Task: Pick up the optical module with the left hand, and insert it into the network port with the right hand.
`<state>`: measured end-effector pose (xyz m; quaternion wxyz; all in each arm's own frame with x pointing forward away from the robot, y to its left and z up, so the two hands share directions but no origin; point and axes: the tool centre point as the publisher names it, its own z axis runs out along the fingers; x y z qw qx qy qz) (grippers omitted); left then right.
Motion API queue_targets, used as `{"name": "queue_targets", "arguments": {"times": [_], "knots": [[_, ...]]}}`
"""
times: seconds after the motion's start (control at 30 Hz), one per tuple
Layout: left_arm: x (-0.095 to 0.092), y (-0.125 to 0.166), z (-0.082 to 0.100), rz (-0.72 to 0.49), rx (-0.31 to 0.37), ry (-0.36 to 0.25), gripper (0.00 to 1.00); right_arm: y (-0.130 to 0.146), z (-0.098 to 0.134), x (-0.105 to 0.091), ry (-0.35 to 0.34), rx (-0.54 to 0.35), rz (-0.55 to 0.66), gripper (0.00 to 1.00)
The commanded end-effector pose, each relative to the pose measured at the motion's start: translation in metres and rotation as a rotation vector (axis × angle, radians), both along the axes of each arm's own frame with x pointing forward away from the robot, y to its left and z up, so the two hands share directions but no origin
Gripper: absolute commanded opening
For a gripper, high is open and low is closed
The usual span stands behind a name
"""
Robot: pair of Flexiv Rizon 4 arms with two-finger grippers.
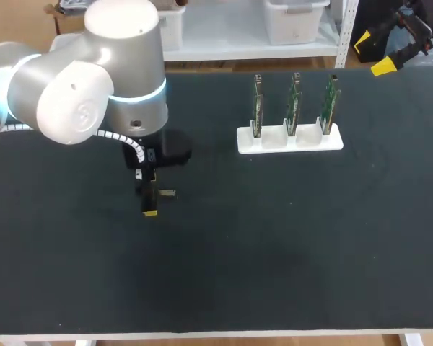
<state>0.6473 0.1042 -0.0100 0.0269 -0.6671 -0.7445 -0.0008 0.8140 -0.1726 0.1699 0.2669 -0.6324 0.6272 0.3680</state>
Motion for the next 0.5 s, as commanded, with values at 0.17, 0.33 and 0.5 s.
{"name": "queue_targets", "arguments": {"times": [0.17, 0.33, 0.5], "knots": [[-0.0002, -0.0037, 0.001, -0.027, 0.014, -0.016, 1.0, -0.0012, 0.0004, 0.0081, 0.161, 0.016, 0.214, 1.0], [0.0003, -0.0057, 0.001, -0.041, 0.016, -0.018, 1.0, -0.0012, 0.0004, 0.0081, 0.161, 0.016, 0.214, 1.0], [0.0019, -0.0065, 0.0008, -0.043, 0.013, -0.014, 1.0, -0.0012, 0.0004, 0.0081, 0.161, 0.016, 0.214, 1.0]]}}
